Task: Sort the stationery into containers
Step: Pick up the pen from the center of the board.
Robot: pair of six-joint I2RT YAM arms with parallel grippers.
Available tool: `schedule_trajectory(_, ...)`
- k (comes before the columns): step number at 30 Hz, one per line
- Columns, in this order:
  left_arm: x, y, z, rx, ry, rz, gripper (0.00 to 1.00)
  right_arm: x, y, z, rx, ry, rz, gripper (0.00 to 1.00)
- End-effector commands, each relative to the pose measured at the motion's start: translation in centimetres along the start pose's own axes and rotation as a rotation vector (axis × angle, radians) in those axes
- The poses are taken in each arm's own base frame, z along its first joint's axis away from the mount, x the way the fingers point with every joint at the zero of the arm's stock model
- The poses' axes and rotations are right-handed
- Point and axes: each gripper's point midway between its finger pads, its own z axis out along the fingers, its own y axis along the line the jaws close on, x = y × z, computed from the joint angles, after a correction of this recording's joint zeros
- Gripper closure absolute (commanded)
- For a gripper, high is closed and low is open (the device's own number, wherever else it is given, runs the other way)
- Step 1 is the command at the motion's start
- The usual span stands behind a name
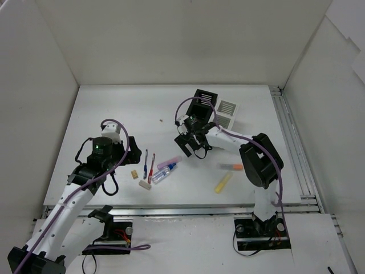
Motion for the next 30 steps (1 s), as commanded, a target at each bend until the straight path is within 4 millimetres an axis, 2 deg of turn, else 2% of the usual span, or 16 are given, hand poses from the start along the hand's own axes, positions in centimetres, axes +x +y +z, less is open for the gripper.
schedule_trajectory(1, -1.7, -0.2, -0.2, 0.002, -0.069, 0.015, 0.0, -0.5, -0.7, 1.1, -0.013, 0.004, 0.074, 0.03)
schedule_trajectory(3, -1.7, -0.2, -0.2, 0.001, -0.066, 0.014, 0.0, -0.3, -0.8, 1.4, -0.012, 0.011, 0.077, 0.03)
schedule_trajectory(6, -1.8, -0.2, -0.1, 0.0, -0.064, 0.017, 0.0, 0.3, 0.6, 1.5, -0.077, 0.019, 0.057, 0.03)
schedule_trajectory(13, -1.9, -0.4, -0.2, 0.002, -0.065, 0.026, 0.0, 1.6, 3.1, -0.3, -0.023, 0.017, 0.004, 0.12)
schedule_trajectory(19, -1.6, -0.6, -0.3, 0.015, -0.069, 0.032, 0.0, 2.9, 2.3, -0.6, 0.073, 0.036, 0.079, 0.12)
schedule_trajectory(25, -1.4, -0.9, -0.4, 0.025, -0.067, 0.043, 0.0, 2.8, 0.2, -1.7, 0.164, 0.041, 0.148, 0.06)
schedule_trajectory(26, -1.3, -0.9, -0.4, 0.023, -0.067, 0.041, 0.0, 3.3, -0.3, -1.9, 0.179, 0.061, 0.15, 0.06)
schedule_trajectory(30, -1.3, -1.0, -0.5, 0.025, -0.071, 0.047, 0.0, 2.9, 0.0, -2.8, 0.145, 0.046, 0.118, 0.05)
